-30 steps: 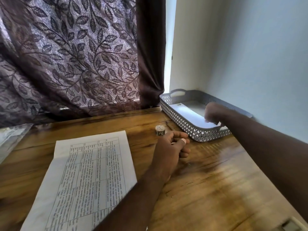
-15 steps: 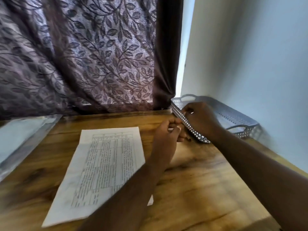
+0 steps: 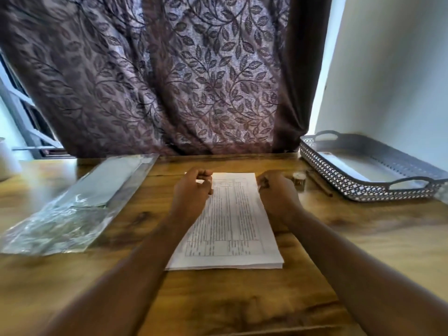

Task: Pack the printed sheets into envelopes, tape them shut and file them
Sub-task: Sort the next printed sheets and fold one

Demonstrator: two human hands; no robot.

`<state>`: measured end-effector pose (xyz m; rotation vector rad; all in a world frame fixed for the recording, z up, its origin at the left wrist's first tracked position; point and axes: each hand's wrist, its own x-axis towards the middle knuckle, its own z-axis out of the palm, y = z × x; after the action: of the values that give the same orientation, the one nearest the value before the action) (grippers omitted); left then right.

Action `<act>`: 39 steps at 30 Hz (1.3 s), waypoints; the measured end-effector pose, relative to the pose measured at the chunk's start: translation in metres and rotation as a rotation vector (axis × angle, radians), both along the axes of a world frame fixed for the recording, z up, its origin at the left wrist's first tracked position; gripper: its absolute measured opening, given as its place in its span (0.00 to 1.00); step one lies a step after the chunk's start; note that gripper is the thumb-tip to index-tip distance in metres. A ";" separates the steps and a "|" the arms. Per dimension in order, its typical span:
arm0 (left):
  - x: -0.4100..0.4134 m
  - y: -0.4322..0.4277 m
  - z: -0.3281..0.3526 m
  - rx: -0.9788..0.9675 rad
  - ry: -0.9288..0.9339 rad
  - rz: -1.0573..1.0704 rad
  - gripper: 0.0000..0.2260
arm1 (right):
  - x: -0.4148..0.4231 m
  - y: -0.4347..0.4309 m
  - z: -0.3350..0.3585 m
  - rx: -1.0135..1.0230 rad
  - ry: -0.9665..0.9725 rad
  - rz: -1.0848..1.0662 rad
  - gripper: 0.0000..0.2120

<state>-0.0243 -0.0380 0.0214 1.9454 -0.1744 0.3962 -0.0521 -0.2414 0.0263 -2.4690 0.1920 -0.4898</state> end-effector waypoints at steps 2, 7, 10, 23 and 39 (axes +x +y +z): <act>0.010 0.023 -0.005 0.223 -0.035 0.099 0.07 | 0.007 0.001 -0.004 -0.060 0.032 -0.025 0.10; 0.030 0.052 -0.014 0.565 0.150 0.216 0.20 | 0.019 0.003 -0.010 -0.222 0.093 -0.098 0.09; 0.031 0.054 -0.018 0.633 0.168 0.186 0.22 | 0.029 0.005 -0.013 -0.279 0.149 -0.122 0.14; 0.040 0.055 -0.023 0.553 0.136 0.137 0.28 | 0.047 -0.005 -0.016 0.006 0.068 -0.058 0.07; 0.023 0.052 0.002 -0.296 0.140 -0.190 0.06 | 0.030 -0.020 0.006 0.997 -0.032 0.221 0.07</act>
<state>-0.0010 0.0144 0.0230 1.6414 -0.1956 0.1491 -0.0217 -0.2610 0.0324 -1.4810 0.1060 -0.2397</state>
